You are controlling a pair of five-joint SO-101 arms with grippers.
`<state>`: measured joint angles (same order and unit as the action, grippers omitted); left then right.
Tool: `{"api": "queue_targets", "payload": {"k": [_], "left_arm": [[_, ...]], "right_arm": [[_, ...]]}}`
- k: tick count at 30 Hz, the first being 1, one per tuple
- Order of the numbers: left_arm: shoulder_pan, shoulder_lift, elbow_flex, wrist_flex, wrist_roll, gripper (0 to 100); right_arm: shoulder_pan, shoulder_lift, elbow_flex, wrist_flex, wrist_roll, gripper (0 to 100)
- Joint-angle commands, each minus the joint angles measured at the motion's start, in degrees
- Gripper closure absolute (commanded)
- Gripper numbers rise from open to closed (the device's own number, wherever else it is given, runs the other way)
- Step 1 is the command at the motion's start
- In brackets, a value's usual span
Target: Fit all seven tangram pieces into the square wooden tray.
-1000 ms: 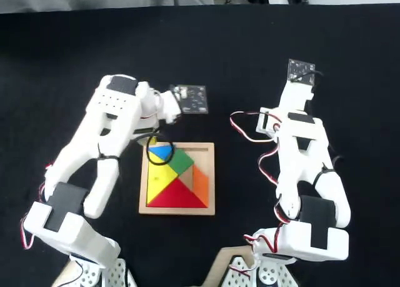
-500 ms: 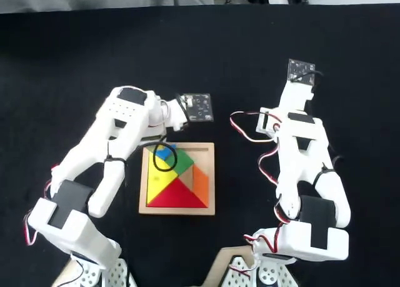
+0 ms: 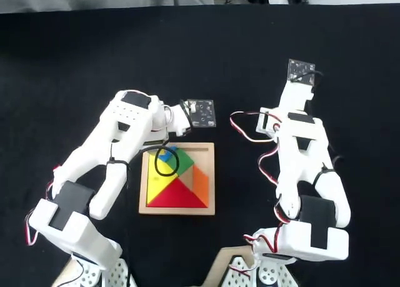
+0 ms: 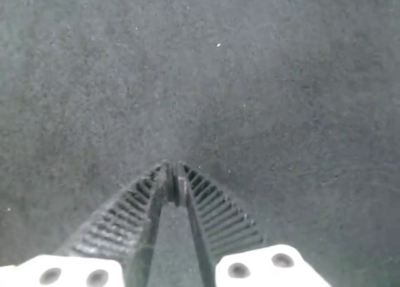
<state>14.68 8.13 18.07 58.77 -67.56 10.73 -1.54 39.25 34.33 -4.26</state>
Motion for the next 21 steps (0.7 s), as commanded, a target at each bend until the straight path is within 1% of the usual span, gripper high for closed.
{"api": "queue_targets", "payload": {"k": [1,7,12,16,18,21], "left_arm": [[2.07,-0.35,-0.48,-0.79,0.53,78],[2.24,-0.35,-0.66,-1.23,0.26,78],[2.42,-0.35,1.98,-5.63,0.53,78],[3.3,-1.05,1.98,-5.63,1.14,78],[3.21,-2.55,1.01,-5.45,3.43,78],[2.15,-5.98,0.31,-2.73,4.31,78]], "right_arm": [[-0.35,-0.66,-3.74,-0.88,-0.26,98.7],[-0.35,-0.66,-3.74,-0.88,-0.26,98.7],[-0.35,-0.66,-3.74,-0.79,-0.26,98.7],[-0.35,-0.66,-3.74,-0.79,-0.26,98.7],[-0.35,-0.66,-3.74,-0.79,-0.26,98.7],[-0.35,-0.66,-3.74,-0.79,-0.26,98.7]]}}
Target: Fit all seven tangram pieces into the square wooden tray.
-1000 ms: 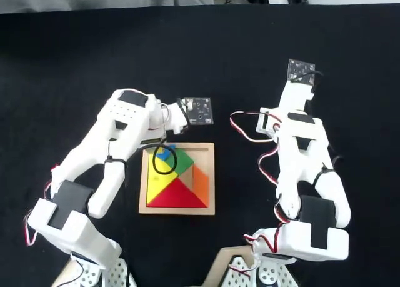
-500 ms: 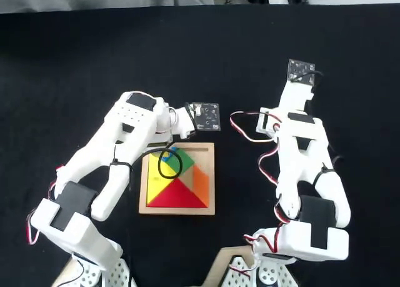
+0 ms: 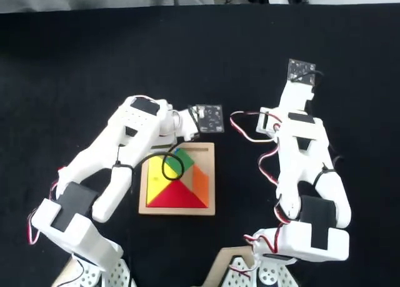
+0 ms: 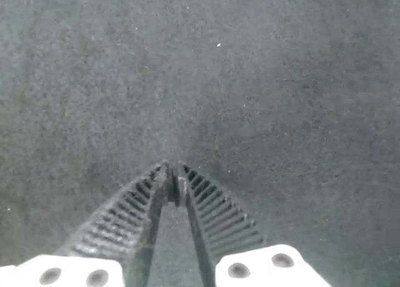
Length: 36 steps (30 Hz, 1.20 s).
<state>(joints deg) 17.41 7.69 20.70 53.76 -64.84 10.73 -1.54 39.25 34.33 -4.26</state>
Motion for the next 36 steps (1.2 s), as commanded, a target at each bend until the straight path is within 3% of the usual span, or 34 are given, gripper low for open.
{"api": "queue_targets", "payload": {"k": [1,5,8,11,19,31,36], "left_arm": [[-1.01,-6.42,-2.33,2.81,1.58,78],[-1.89,-8.97,-2.33,3.25,4.92,78],[-4.18,-12.48,-3.38,3.52,19.34,78],[-11.3,-19.78,-3.3,3.43,29.98,78],[-29.49,-38.59,9.45,3.43,42.73,78],[-48.66,-69.54,40.13,3.52,44.75,78],[-53.32,-82.2,52.35,3.08,44.66,78]], "right_arm": [[-0.35,-0.66,-3.74,-0.79,-0.26,98.7],[-0.35,-0.66,-3.74,-0.79,-0.26,98.7],[-0.35,-0.66,-3.74,-0.79,-0.26,98.7],[-0.35,-0.66,-3.74,-0.88,-0.26,98.7],[-0.7,-0.22,-3.74,-0.88,-0.26,98.7],[-4.4,-0.13,-3.38,-0.88,3.08,98.7],[-7.91,-0.13,-1.8,-1.05,9.05,98.7]]}}
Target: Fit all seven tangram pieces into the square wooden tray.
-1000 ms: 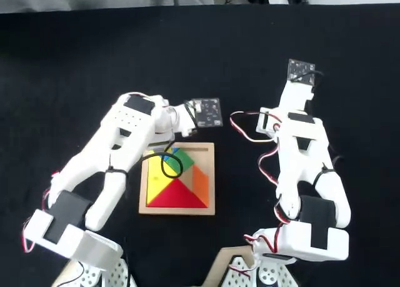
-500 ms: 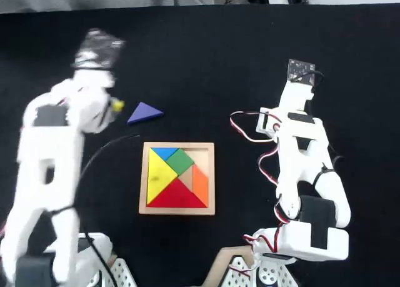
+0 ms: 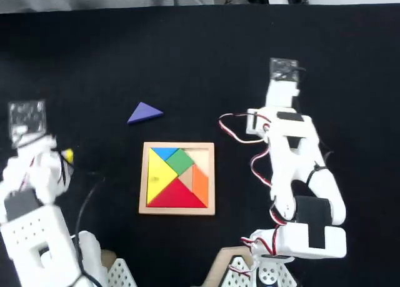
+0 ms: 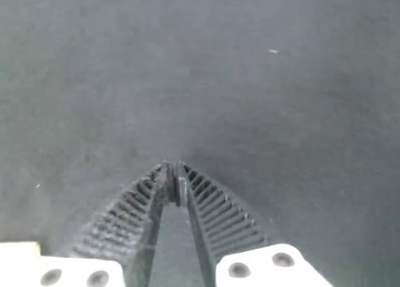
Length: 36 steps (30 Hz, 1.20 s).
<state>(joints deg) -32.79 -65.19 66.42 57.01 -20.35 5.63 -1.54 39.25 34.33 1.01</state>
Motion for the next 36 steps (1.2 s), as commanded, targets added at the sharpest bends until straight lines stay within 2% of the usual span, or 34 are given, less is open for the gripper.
{"api": "queue_targets", "payload": {"k": [1,8,12,17,26,31,36], "left_arm": [[-3.21,-11.87,8.84,-0.18,0.18,78],[-3.3,-30.59,24.66,-0.26,1.14,78],[-4.62,-40.62,29.85,-0.18,4.66,78],[-2.51,-38.24,30.99,-1.85,4.66,78],[4.0,-38.33,31.08,1.41,4.57,78],[3.91,-38.33,31.08,1.41,4.57,78],[3.47,-38.15,31.08,1.41,4.57,78]], "right_arm": [[-3.34,-0.13,-1.71,-1.05,4.22,98.7],[-3.34,-0.13,-0.66,-3.78,2.02,98.3],[-3.52,-0.66,-0.84,-0.88,1.85,90.1],[-8.35,-0.13,-2.51,1.32,11.25,82.0],[-21.71,-0.04,-8.84,2.46,24.26,81.9],[-29.27,1.36,-20.88,13.45,30.42,80.2],[-35.08,11.56,-37.76,22.42,38.24,78.3]]}}
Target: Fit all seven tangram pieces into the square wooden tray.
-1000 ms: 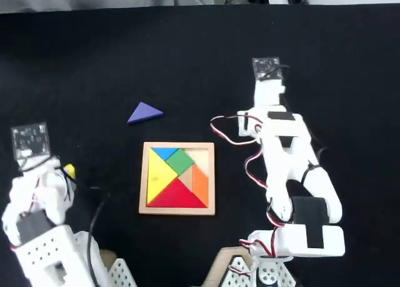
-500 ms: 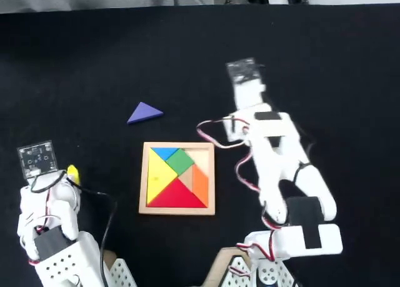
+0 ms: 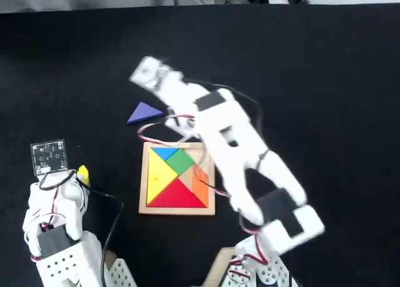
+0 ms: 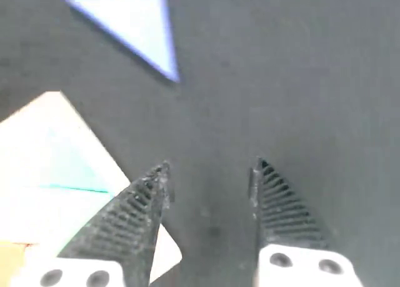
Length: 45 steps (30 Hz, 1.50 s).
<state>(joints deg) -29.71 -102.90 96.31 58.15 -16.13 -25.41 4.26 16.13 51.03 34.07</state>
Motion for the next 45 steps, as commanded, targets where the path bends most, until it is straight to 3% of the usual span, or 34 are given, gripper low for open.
{"api": "queue_targets", "payload": {"k": [1,5,12,16,17,19,25,34,45], "left_arm": [[0.4,-0.44,1.19,0.26,0.35,78],[0.4,-0.44,1.19,0.26,0.35,78],[0.48,-0.26,1.19,0.35,0.35,78],[0.75,-0.26,1.19,0.35,0.35,78],[0.75,-0.26,1.19,0.35,0.35,78],[0.75,-0.26,1.19,0.35,0.35,78],[0.66,-0.26,1.19,0.35,0.35,78],[0.75,-0.26,1.19,0.35,0.35,78],[0.75,-0.26,1.19,0.35,0.35,78]], "right_arm": [[-4.75,8.75,-17.89,6.59,6.24,78.3],[-6.42,22.2,-31.69,7.47,5.98,78.3],[-7.38,43.65,-57.27,6.33,-7.12,79.7],[-8.88,51.38,-69.32,8.35,-12.13,99.5],[-9.85,52.7,-71.96,9.67,-12.57,97.7],[-11.69,55.43,-77.05,12.4,-12.31,94.1],[-12.48,64.22,-87.69,18.55,-12.31,98.5],[-4.75,70.29,-101.58,36.04,6.68,98.5],[6.77,74.24,-112.13,43.6,6.95,98.5]]}}
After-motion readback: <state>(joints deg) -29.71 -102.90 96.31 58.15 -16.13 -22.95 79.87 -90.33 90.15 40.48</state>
